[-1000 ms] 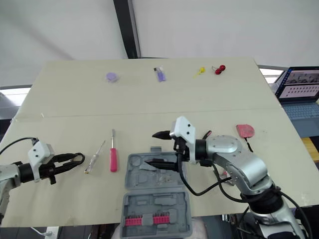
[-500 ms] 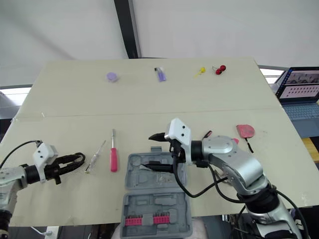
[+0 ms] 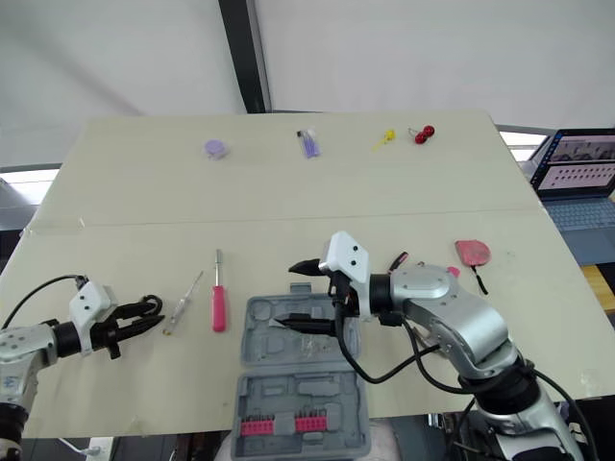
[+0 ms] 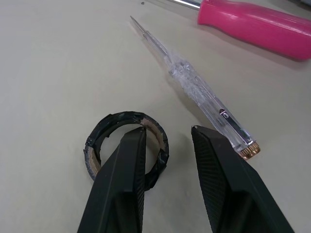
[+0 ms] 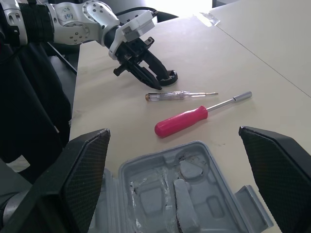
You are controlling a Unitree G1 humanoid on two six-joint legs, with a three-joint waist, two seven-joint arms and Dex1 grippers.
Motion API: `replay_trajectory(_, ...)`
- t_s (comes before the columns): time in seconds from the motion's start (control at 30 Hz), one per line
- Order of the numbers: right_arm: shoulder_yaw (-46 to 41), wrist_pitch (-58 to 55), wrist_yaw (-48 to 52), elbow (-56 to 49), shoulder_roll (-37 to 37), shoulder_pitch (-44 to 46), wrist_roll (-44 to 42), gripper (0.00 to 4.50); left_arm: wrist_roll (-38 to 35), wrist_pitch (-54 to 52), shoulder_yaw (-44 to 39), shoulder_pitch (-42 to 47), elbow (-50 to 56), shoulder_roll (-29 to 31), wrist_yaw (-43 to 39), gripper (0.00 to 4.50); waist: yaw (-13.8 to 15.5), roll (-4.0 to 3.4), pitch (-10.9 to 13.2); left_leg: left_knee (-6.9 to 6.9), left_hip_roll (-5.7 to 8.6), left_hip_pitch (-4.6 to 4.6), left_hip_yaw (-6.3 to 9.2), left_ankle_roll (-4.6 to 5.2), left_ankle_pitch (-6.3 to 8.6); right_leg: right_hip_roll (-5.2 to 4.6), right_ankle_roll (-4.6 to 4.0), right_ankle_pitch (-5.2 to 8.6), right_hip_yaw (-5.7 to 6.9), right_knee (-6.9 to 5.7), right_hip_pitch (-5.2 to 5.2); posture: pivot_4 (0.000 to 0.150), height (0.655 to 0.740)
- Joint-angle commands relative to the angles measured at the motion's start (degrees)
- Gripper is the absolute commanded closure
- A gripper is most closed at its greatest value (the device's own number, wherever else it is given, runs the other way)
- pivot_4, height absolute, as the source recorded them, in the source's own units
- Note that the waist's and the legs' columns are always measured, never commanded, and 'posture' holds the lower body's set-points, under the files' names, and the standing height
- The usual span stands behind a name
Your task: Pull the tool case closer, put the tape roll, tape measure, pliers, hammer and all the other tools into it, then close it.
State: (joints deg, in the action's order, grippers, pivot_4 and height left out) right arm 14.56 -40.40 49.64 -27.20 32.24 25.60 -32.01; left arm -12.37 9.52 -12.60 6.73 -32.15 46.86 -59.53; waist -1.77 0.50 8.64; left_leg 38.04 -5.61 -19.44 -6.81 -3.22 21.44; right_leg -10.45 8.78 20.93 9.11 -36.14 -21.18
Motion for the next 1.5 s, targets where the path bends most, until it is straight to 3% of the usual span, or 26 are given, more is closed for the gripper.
replay_trajectory(0.03,-1.54,0.30,-0.25,-2.67,0.03,-0.23,-0.83,0.00,1.08,0.58,0.33,0.32,-1.30,0.82,0.18,2.88,0.01,0.00,0.00,0.00,0.00,0.00,0.00,0.00,0.00,0.00,0.00,0.00,0.00,-0.01,0.00,0.150,0.7400)
replay_trajectory(0.17,-1.60,0.15,-0.42,-2.81,-0.03,-0.43,-0.96,0.00,1.35,0.91,0.57,0.96,-2.09,0.68,0.01,2.88,0.00,0.00,0.00,0.00,0.00,0.00,0.00,0.00,0.00,0.00,0.00,0.00,0.00,-0.01,0.00,0.150,0.7400)
replay_trajectory(0.2,-1.61,0.14,-0.45,-2.85,-0.03,-0.49,-0.97,0.00,1.38,0.97,0.57,1.12,-2.28,0.64,-0.02,3.41,0.00,0.00,0.00,0.00,0.00,0.00,0.00,0.00,0.00,0.00,0.00,0.00,0.00,-0.01,0.00,0.150,0.7400)
replay_trajectory(0.3,-1.64,0.18,-0.50,-2.95,0.00,-0.67,-0.97,0.00,1.42,1.20,0.56,1.38,-2.78,0.56,-0.11,4.45,-0.01,0.00,0.00,0.00,0.00,0.00,0.00,0.00,0.00,0.00,0.00,0.00,0.00,-0.01,0.00,0.150,0.7400)
replay_trajectory(0.67,-1.60,0.31,-0.26,-2.92,0.11,-0.85,-0.86,0.00,-2.13,-2.34,-1.37,1.49,-0.56,0.75,-1.72,4.45,-0.02,0.00,0.00,-0.01,0.00,0.01,0.00,0.00,0.00,0.00,0.00,0.00,0.00,-0.03,-0.01,0.150,0.7400)
replay_trajectory(1.1,-1.95,0.47,-0.80,-2.87,-0.45,-0.86,-0.86,0.00,-7.38,-14.73,-3.65,4.08,8.07,1.55,-2.20,4.45,0.11,0.05,-0.02,0.00,0.00,-0.02,0.01,0.00,0.00,0.00,0.00,0.00,0.00,-0.03,-0.02,0.150,0.7400)
replay_trajectory(1.33,-8.18,-0.96,-1.25,-5.14,1.65,-2.26,-4.35,0.00,-9.23,-24.43,2.28,8.53,24.62,0.60,-2.93,4.45,0.14,0.07,-0.03,0.05,0.01,-0.04,0.03,0.00,0.00,-0.01,0.00,0.00,-0.01,-0.04,-0.01,0.150,0.7400)
replay_trajectory(1.5,-11.12,-2.10,-1.51,-6.79,4.41,-4.57,-4.91,0.00,-8.25,-25.88,8.67,12.29,29.81,-0.01,-5.83,4.45,0.14,0.07,-0.03,0.03,0.01,-0.04,0.03,0.00,0.00,-0.01,0.00,0.00,-0.01,-0.02,-0.02,0.150,0.7400)
